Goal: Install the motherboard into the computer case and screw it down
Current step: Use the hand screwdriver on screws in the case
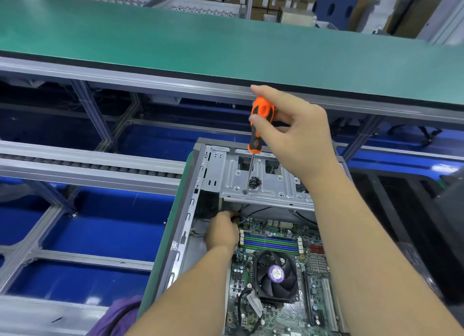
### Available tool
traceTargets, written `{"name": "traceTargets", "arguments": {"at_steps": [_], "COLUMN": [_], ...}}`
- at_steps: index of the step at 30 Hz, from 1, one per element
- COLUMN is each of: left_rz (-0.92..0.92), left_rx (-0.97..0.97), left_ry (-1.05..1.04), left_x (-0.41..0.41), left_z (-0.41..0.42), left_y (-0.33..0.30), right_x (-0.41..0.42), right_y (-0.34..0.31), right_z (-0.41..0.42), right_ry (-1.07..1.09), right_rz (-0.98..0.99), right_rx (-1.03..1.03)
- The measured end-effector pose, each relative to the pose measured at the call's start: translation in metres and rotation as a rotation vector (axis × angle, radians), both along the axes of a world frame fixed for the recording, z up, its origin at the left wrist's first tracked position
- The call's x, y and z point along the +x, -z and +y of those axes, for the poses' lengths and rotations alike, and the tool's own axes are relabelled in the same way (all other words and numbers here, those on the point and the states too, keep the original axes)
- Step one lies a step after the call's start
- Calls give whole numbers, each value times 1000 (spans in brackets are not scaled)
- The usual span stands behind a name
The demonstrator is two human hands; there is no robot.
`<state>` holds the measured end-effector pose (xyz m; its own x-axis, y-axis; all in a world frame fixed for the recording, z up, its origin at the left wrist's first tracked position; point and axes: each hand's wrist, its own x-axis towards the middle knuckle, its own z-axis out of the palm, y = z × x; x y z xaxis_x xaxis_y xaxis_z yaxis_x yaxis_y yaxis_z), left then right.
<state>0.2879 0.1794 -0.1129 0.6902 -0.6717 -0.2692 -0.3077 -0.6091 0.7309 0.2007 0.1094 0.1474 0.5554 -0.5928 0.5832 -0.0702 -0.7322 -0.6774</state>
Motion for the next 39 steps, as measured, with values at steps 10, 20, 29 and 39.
{"name": "traceTargets", "arguments": {"at_steps": [10,20,29,39], "left_rz": [1,-3,-23,-40], "left_rx": [14,26,89,590], "left_ry": [-5,3,34,376], "left_x": [-1,-2,-2,9], "left_z": [2,3,6,23], "left_y": [-3,-6,-20,-58], "right_x": [-2,-3,-7,-7], "right_y": [-5,-4,-8,-14], "right_z": [0,-1,-5,-3], "right_ry": [24,12,-30,-49], "right_rz": [39,28,82,189], "right_rx": [-52,-17,-24,-54]}}
